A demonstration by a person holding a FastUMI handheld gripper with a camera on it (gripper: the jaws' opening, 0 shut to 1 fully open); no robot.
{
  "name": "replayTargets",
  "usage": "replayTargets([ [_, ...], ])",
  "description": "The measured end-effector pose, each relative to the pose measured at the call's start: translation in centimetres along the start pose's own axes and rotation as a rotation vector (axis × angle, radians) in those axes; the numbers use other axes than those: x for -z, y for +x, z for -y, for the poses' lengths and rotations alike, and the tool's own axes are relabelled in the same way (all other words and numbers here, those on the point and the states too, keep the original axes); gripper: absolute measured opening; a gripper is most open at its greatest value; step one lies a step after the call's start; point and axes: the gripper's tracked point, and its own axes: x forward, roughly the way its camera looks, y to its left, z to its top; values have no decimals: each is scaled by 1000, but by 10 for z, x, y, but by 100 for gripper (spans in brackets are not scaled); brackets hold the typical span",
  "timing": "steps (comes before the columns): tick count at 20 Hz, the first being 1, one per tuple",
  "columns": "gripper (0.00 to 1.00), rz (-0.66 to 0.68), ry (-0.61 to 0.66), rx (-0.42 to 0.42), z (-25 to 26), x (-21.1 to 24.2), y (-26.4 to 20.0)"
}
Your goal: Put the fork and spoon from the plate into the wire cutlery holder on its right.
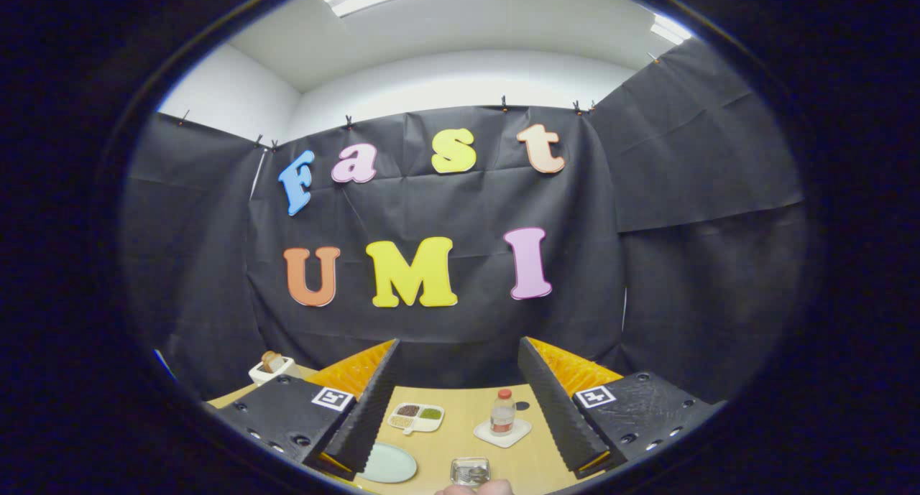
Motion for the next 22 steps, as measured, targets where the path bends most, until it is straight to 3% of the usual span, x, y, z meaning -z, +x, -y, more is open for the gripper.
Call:
replayTargets([
  [6,96,-12,38,2,-21,-2,5],
  [22,96,-37,45,105,-79,13,1],
])
